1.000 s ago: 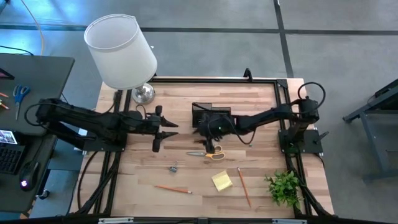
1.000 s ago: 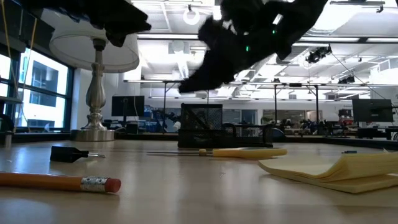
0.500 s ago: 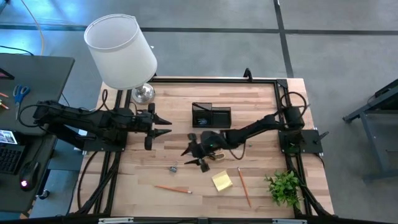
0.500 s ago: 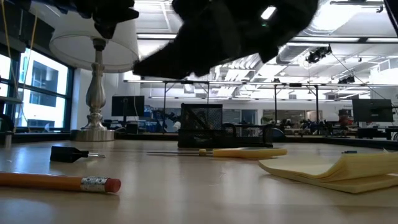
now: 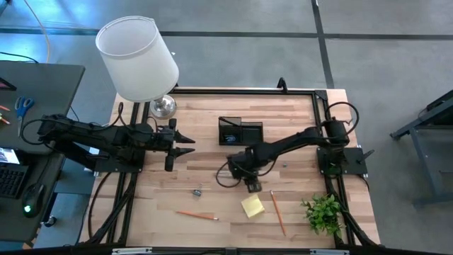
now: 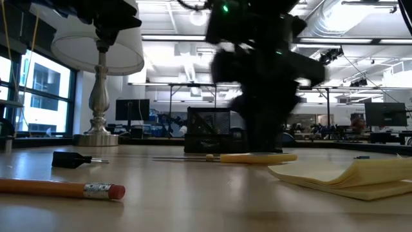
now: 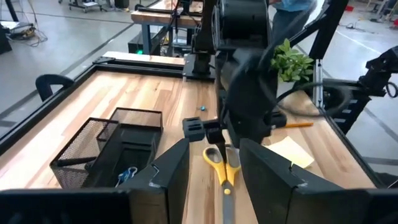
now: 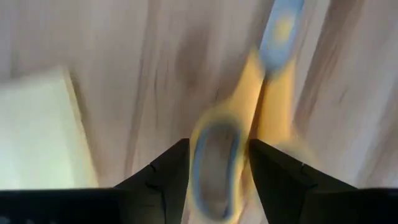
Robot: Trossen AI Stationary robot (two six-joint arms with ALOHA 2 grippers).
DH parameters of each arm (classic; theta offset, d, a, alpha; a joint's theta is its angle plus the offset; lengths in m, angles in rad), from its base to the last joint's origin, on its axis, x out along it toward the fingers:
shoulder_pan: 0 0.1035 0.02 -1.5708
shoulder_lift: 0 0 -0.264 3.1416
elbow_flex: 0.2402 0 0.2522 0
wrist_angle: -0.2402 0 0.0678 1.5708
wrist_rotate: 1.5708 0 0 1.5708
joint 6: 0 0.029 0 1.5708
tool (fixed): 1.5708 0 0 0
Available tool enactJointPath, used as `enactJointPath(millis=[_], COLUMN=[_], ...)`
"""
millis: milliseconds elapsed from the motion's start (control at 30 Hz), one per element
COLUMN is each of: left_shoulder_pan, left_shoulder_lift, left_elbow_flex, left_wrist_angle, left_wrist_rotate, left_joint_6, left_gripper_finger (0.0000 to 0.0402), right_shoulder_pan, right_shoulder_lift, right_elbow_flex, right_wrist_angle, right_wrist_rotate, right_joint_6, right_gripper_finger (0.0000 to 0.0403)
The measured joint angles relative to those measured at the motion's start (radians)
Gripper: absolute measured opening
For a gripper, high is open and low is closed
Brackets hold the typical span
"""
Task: Pick and place office supplies into organizer
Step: Put the yellow scissors into the black desk organizer
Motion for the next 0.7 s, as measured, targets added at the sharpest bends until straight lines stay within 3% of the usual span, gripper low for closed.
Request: enactJointPath(millis=[467,700], left_shoulder_pan=[0.000,0.000], left_shoulder_lift=[0.000,0.000], left_elbow_flex=[0.000,0.000], left_wrist_angle=[0.003,0.004], left_wrist_rotate=[0.000,0.000], left_joint_6=[-0.013,-0.013], left_gripper_finger=[0.0131,0.0131], right_shoulder_pan=[0.000,0.008], right_shoulder_lift=[-0.014,-0.138], right_elbow_flex=[-0.034,-0.039], right_wrist_angle=[-0.041,-0.132], right_wrist_rotate=[0.015,0.168], right_joint_6=[0.042,0.070], right_gripper_finger=[0.0139,0.0127])
